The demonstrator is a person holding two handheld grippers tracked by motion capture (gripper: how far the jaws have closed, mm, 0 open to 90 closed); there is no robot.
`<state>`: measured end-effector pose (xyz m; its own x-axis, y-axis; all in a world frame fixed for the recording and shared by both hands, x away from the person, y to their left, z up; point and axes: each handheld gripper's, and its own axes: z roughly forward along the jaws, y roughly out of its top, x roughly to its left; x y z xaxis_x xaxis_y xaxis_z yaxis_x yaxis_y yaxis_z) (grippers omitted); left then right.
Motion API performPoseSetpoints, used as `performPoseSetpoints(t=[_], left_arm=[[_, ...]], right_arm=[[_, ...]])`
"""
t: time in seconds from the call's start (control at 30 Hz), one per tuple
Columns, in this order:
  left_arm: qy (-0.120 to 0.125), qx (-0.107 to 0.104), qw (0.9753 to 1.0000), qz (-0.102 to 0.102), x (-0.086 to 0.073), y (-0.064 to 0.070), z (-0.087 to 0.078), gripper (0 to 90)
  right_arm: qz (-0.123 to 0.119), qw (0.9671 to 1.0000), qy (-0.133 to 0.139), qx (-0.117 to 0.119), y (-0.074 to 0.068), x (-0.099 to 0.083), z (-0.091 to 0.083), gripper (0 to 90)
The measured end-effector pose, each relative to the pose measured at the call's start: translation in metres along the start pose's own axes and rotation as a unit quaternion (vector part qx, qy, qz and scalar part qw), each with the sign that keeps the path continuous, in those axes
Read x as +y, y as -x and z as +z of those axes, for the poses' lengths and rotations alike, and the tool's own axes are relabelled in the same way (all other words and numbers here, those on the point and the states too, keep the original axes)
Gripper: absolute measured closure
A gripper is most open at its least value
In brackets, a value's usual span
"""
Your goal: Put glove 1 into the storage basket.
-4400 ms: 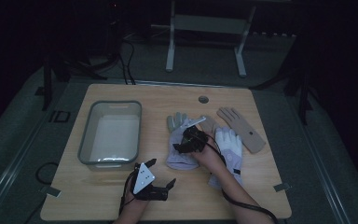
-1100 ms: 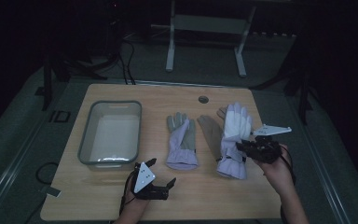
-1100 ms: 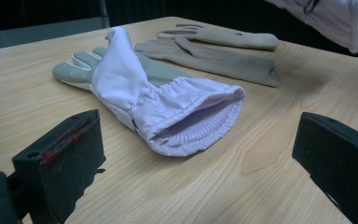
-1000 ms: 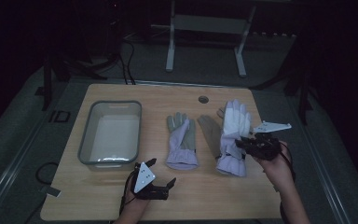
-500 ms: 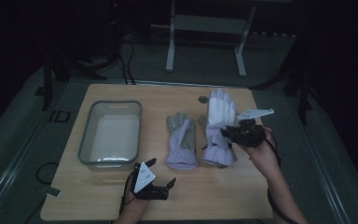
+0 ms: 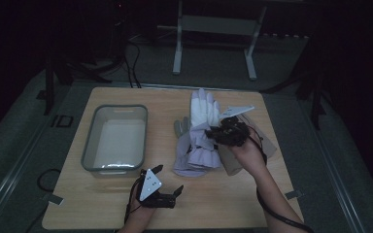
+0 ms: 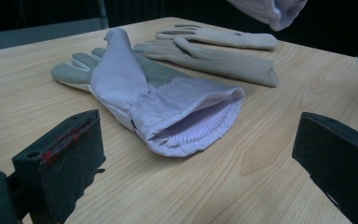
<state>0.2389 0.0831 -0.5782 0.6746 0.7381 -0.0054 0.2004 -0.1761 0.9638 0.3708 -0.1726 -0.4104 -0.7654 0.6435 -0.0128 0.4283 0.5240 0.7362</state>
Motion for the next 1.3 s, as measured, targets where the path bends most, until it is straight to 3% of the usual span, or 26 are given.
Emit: performPoseSetpoints(t=[0.17, 0.4, 0.7, 0.8, 0.93, 1.07, 1.3], left_arm=[[-0.001, 0.000, 1.0000, 0.001, 0.000, 0.000, 0.000, 2.1], [0.000, 0.000, 1.0000, 0.000, 0.000, 0.000, 0.000, 2.1], [-0.001, 0.000, 1.0000, 0.002, 0.000, 0.000, 0.000, 2.1], [0.000, 0.000, 1.0000, 0.001, 0.000, 0.000, 0.000, 2.1], [-0.001, -0.001, 1.0000, 0.002, 0.000, 0.000, 0.000, 2.1], [-0.001, -0.002, 1.0000, 0.002, 0.000, 0.000, 0.000, 2.1], [-0.001, -0.002, 1.0000, 0.001, 0.000, 0.000, 0.000, 2.1]], right_arm=[[-0.009, 0.9997, -0.021, -0.001, -0.011, 0.008, 0.021, 76.6], [-0.014, 0.9985, -0.052, 0.004, -0.017, 0.004, 0.054, 76.6], [-0.006, 0.9950, -0.100, -0.002, -0.009, -0.008, 0.089, 76.3], [0.006, 0.9945, -0.104, -0.001, -0.005, -0.012, 0.095, 76.3], [0.015, 0.9956, -0.093, 0.001, -0.002, -0.010, 0.088, 76.4], [0.012, 0.9959, -0.088, -0.016, -0.002, -0.005, 0.082, 76.3], [0.018, 0.9940, -0.107, -0.011, -0.002, -0.012, 0.097, 75.9]])
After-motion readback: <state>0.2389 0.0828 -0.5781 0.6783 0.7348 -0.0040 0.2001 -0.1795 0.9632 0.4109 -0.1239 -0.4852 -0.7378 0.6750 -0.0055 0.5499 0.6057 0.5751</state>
